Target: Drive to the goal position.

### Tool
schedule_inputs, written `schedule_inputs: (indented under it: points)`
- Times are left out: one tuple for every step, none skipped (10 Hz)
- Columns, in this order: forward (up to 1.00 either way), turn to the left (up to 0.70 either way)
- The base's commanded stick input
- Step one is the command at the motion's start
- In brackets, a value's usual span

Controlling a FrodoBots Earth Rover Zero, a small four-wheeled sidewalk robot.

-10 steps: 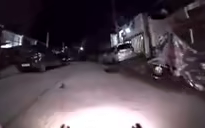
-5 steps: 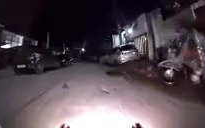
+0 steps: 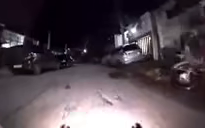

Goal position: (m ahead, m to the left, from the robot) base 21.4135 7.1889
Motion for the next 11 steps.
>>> schedule_inputs:
  points:
    - [0.85, 0.0]
    - [0.85, 0.0]
    - [0.85, 0.0]
    - [0.85, 0.0]
    - [0.85, 0.0]
    - [0.85, 0.0]
    - [0.85, 0.0]
    - [0.85, 0.0]
    - [0.85, 0.0]
    - [0.85, 0.0]
    - [0.85, 0.0]
